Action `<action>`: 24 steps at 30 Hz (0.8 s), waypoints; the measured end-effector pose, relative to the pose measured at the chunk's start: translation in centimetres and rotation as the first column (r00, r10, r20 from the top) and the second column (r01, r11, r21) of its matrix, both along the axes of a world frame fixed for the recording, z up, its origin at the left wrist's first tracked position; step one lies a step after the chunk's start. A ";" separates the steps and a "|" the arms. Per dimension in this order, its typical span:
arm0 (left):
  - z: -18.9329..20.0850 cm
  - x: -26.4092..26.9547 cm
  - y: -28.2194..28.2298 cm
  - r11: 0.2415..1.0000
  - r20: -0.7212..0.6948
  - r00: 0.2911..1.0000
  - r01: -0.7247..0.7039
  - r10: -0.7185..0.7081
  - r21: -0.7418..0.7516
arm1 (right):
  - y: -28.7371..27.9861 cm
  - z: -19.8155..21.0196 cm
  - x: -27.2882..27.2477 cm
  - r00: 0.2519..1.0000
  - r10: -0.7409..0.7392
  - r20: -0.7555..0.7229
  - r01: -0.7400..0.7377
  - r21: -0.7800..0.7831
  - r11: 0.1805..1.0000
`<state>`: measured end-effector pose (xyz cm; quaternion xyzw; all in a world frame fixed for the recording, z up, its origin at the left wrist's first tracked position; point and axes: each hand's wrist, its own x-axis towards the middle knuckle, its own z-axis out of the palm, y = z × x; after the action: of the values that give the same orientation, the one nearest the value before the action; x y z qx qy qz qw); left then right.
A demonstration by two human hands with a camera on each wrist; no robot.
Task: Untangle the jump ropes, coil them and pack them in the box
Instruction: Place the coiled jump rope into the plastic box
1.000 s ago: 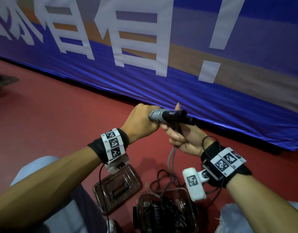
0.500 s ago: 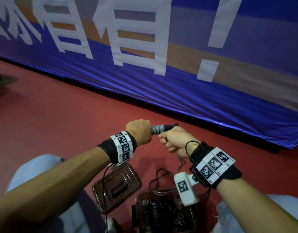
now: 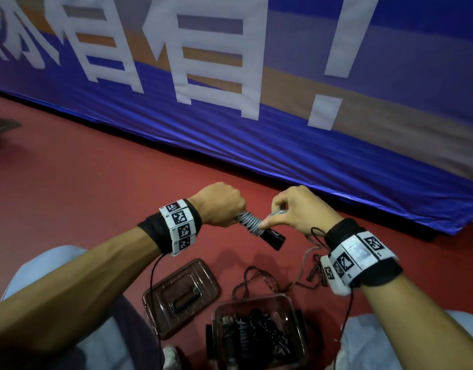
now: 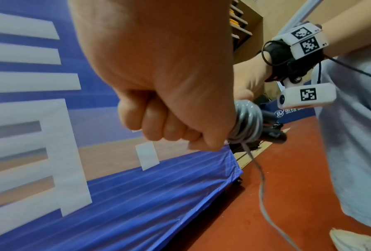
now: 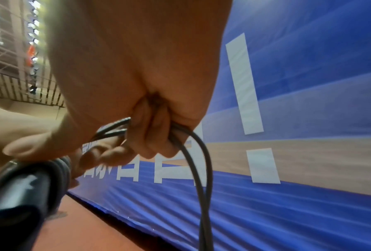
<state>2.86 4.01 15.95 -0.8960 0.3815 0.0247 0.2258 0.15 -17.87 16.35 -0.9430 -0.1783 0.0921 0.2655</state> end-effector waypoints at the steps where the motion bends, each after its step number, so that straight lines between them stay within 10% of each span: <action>1: 0.5 0.1 0.1 0.999 0.032 0.999 0.032 -0.032 0.007 | 0.0 -0.1 0.0 0.999 0.030 -0.023 -0.028 0.047 0.999; 12: 3.4 1.0 3.8 0.813 0.360 0.913 0.354 -0.193 -0.462 | 2.0 1.0 -0.9 0.843 0.342 -0.415 -0.027 0.603 0.797; 24: 1.4 0.0 2.5 0.515 0.075 0.993 0.018 0.090 -0.857 | 3.4 1.3 -0.9 0.772 0.419 -0.477 0.220 0.820 0.529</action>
<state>2.90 6.51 17.33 -0.8987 0.3125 -0.2108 -0.2241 -0.71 -14.47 17.65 -0.5934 -0.1587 0.3181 0.7221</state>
